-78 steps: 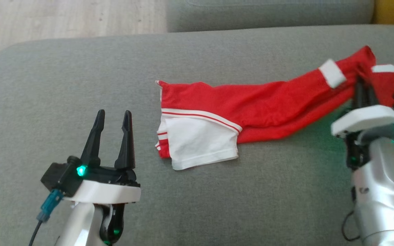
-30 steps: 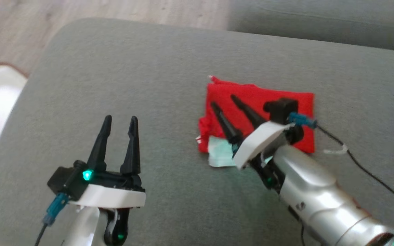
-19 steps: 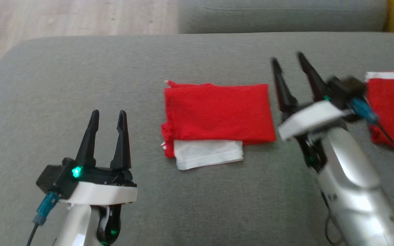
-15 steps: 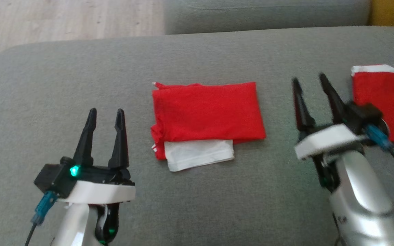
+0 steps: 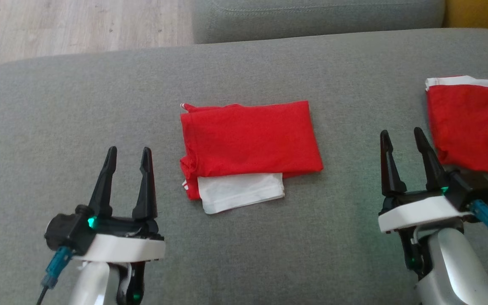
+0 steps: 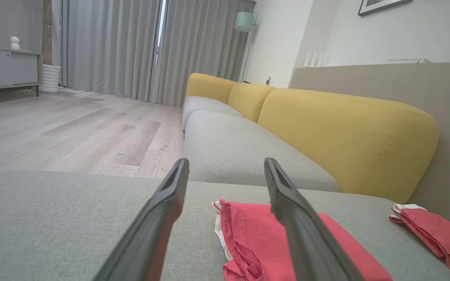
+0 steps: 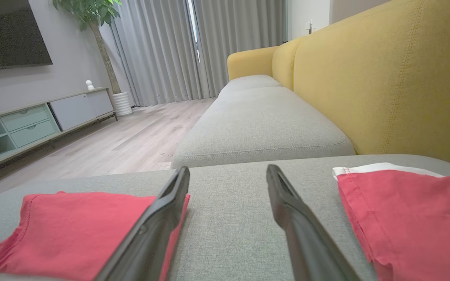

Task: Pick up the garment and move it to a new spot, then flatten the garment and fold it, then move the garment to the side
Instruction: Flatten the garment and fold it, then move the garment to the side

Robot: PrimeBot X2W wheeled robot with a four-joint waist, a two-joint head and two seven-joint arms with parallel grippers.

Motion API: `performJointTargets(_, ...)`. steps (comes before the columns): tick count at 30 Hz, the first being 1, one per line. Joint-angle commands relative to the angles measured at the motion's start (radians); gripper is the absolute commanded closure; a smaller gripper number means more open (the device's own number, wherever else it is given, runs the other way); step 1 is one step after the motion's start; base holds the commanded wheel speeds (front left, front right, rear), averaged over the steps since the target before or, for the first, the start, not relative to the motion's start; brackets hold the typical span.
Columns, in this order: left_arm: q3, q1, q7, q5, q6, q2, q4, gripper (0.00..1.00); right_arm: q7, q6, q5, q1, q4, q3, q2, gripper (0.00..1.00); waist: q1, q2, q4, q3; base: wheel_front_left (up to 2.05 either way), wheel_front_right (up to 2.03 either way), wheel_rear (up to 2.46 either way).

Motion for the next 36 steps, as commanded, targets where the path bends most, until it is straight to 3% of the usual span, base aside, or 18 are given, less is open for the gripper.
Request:
performJointTargets(1, 0.041, -0.027, -0.005, 0.008, 0.002, 0.001, -0.030, 0.00, -0.011, -0.001, 0.006, -0.030, -0.039, 0.019, 0.005, 0.00, 0.0000, -0.0001, 0.006, 0.003, 0.00, 0.00, 0.00)
performJointTargets(11, -0.001, -0.063, -0.005, -0.002, 0.002, -0.005, -0.037, 0.00, -0.011, -0.001, -0.033, -0.084, 0.030, 0.016, 0.005, 0.00, 0.0000, -0.0001, 0.068, 0.055, 0.00, 0.00, 0.00)
performJointTargets(19, -0.053, -0.104, -0.005, -0.015, 0.002, -0.008, -0.038, 0.00, 0.040, -0.001, -0.015, -0.208, 0.213, 0.050, 0.005, 0.00, 0.0000, -0.0001, 0.144, 0.124, 0.00, 0.00, 0.00)
performJointTargets(32, -0.088, -0.125, -0.005, -0.030, 0.002, -0.013, -0.026, 0.00, 0.152, -0.001, 0.048, -0.330, 0.523, 0.124, 0.005, 0.00, 0.0000, -0.0001, 0.229, 0.140, 0.00, 0.00, 0.00)
performJointTargets(33, -0.088, -0.124, -0.005, -0.030, 0.002, -0.014, -0.026, 0.00, 0.148, -0.001, 0.054, -0.336, 0.536, 0.133, 0.005, 0.56, 0.0000, -0.0001, 0.229, 0.138, 0.00, 0.00, 0.00)
performJointTargets(34, -0.086, -0.122, -0.005, -0.029, 0.002, -0.014, -0.026, 0.00, 0.136, -0.001, 0.056, -0.343, 0.545, 0.144, 0.005, 1.00, 0.0000, -0.0001, 0.229, 0.136, 0.00, 0.00, 0.00)
performJointTargets(36, -0.083, -0.118, -0.005, -0.025, 0.002, -0.014, -0.027, 0.00, 0.109, -0.001, 0.047, -0.357, 0.558, 0.162, 0.005, 1.00, 0.0000, -0.0001, 0.221, 0.131, 0.00, 0.00, 0.00)
